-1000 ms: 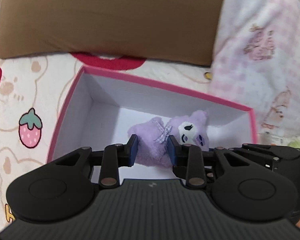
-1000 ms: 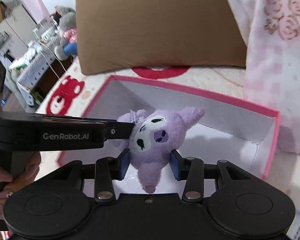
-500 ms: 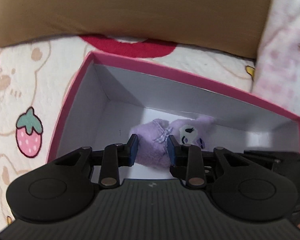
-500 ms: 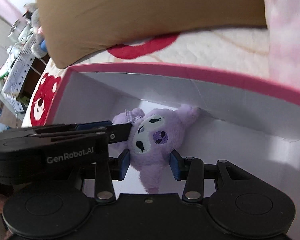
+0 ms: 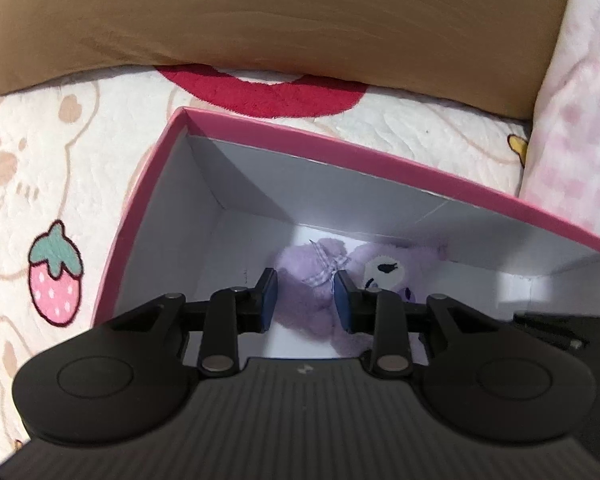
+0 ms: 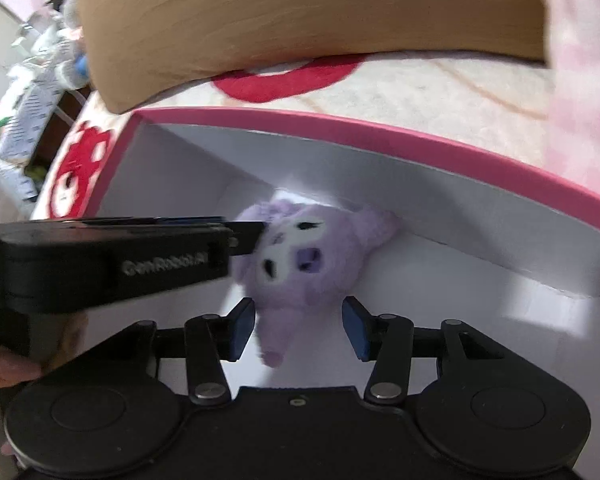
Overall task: Organize objects
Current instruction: 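Lower the plush toy into the pink box and open the right gripper, then withdraw the right gripper from the box toward the tissue pack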
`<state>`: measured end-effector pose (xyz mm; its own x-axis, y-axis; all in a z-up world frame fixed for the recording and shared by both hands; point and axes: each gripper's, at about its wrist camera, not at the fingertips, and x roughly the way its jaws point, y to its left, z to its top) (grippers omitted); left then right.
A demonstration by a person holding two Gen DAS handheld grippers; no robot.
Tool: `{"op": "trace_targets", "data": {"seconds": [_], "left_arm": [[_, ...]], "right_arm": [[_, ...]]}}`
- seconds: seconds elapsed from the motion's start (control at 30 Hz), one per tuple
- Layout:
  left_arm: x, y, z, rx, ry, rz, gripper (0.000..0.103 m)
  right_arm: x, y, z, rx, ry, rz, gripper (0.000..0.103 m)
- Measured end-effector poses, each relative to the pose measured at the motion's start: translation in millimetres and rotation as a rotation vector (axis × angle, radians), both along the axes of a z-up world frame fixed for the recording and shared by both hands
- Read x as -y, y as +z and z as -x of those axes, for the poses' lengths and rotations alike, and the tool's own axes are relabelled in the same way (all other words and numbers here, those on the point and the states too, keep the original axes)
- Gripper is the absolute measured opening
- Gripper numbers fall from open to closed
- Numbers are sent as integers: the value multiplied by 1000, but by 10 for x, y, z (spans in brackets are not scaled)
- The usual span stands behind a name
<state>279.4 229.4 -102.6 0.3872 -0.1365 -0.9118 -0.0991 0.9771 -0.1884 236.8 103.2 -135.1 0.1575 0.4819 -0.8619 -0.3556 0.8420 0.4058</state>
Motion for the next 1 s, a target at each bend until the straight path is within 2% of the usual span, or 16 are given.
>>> {"op": "trace_targets", "data": {"seconds": [0.03,0.23,0.33,0.43,0.53,0.6,0.9,1.0], "left_arm": [[1,-6,-5,4,6,6,30],[74,-5,3,33,25,-4,30],[42,-5,44,42,23,5,30],[-5,24,97,47,33,18,30],[-42,98,177,66,31,22,34],[-59,167,237,84,23,31,35],[29,587,574,161,-32,82,41],[98,729,658,135,-48,99,42]], "right_arm": [[12,2,10,10,0,-14,37],[-31,-45,78,76,-22,27,34],[-89,-21,135,110,26,73,36],[-106,43,159,99,54,93,40],[-64,203,243,119,98,101,49],[-13,314,311,143,116,116,49],[314,709,683,235,141,53,49],[446,848,816,264,142,40,49]]}}
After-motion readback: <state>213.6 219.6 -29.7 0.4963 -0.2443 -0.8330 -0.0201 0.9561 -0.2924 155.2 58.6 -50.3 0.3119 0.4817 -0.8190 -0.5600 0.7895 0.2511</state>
